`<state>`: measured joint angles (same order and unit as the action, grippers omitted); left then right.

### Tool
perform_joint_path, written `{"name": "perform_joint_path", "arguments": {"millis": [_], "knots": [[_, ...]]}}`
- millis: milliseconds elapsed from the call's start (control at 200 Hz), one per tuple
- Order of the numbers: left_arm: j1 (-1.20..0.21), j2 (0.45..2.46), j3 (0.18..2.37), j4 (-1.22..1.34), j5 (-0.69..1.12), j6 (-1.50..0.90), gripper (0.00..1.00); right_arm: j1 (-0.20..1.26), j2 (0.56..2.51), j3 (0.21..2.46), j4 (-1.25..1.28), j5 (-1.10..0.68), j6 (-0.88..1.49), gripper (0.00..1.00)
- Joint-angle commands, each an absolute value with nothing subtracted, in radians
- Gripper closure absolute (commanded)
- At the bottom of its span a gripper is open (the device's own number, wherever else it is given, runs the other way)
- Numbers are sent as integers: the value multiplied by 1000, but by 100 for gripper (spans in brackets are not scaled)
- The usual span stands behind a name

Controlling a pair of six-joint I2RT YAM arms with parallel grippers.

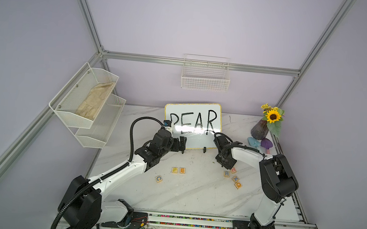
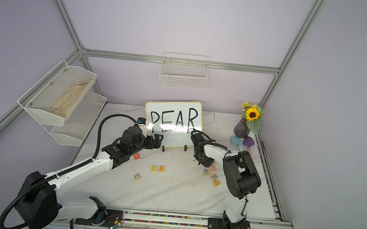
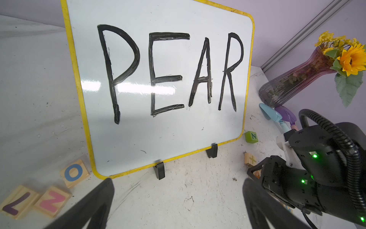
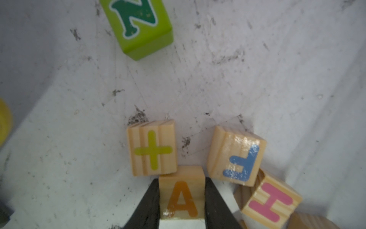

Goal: Spell the uppercase word “pear” with letter blocks
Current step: Pick up the letter block from the center of the board.

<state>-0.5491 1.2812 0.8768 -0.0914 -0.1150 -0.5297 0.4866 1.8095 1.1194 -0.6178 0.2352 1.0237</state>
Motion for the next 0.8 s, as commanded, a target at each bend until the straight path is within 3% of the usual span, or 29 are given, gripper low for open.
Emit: {"name": "perform_joint_path", "arguments": {"millis": [0, 385, 795], "knots": [[-541, 1279, 837, -61, -106, -522, 0, 480, 1769, 1101, -652, 252, 1042, 66], [-540, 1269, 837, -63, -106, -525, 0, 496, 1738, 1131, -650, 242, 948, 72], [-540, 1241, 848, -101, -116, -529, 0, 710, 1795, 1282, -647, 282, 751, 71]]}}
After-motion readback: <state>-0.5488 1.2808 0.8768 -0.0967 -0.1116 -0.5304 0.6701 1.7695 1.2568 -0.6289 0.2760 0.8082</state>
